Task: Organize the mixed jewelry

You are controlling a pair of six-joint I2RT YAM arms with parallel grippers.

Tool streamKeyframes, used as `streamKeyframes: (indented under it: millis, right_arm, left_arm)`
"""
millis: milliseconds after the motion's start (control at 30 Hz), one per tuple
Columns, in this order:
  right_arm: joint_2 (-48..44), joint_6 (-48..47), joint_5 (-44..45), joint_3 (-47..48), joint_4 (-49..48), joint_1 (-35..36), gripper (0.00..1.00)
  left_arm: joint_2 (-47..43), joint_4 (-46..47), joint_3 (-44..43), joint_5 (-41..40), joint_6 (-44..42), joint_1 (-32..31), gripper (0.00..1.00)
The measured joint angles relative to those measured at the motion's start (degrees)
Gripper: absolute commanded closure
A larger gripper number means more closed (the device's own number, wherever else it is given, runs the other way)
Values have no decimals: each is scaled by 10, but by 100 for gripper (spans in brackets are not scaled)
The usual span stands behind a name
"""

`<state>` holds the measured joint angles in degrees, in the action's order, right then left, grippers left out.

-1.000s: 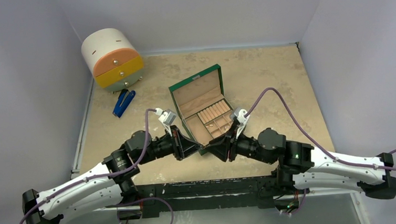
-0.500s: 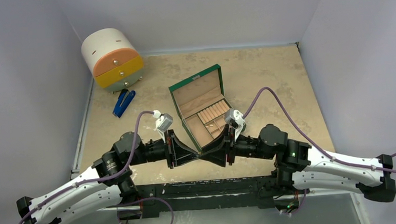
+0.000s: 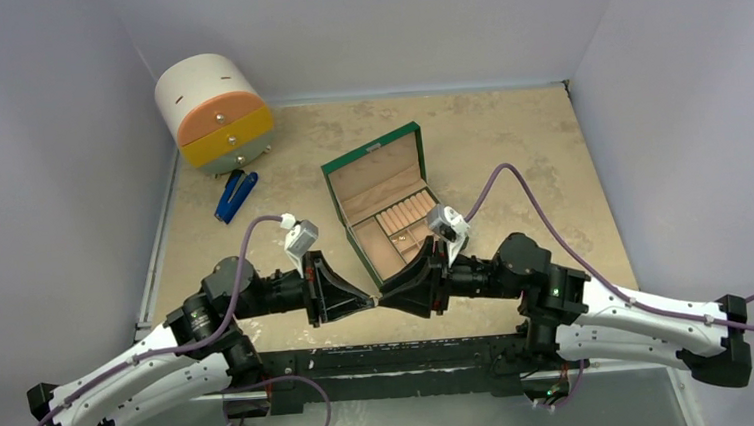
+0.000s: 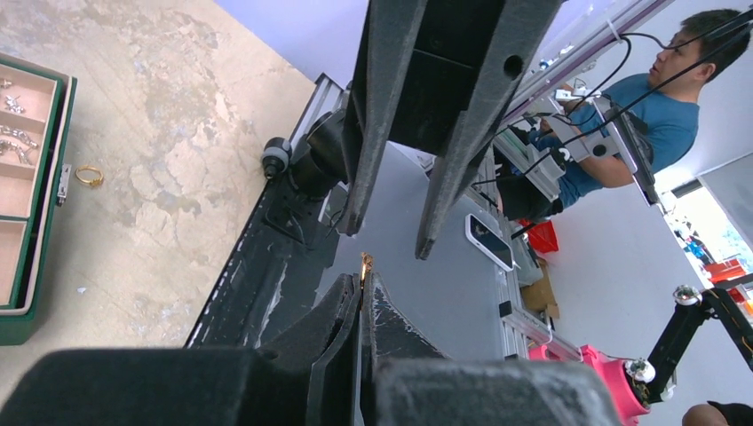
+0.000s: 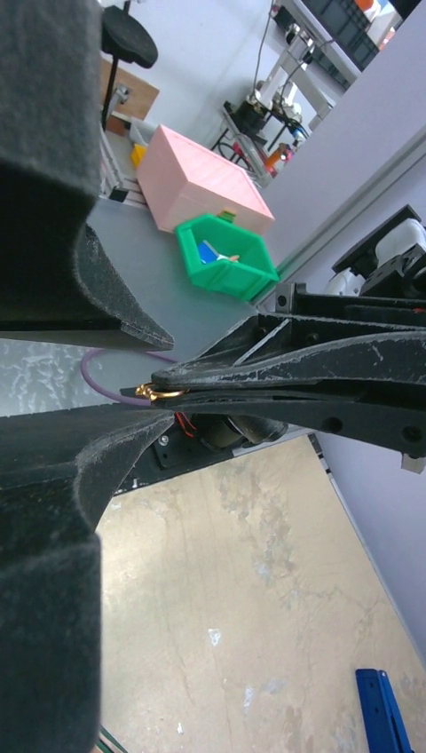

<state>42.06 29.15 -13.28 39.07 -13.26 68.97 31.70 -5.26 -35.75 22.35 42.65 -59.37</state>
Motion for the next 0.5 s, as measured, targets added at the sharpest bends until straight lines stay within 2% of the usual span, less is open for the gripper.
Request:
streamKeyframes:
  millis: [200,500]
  right_arm:
    - [14,5,-14,0,-6,0,68]
    - [26,11,-30,0,-12,0,77]
  left_arm:
    - [-11,2,-1,0,2,0,100]
    - [-11,3,-1,0,2,0,100]
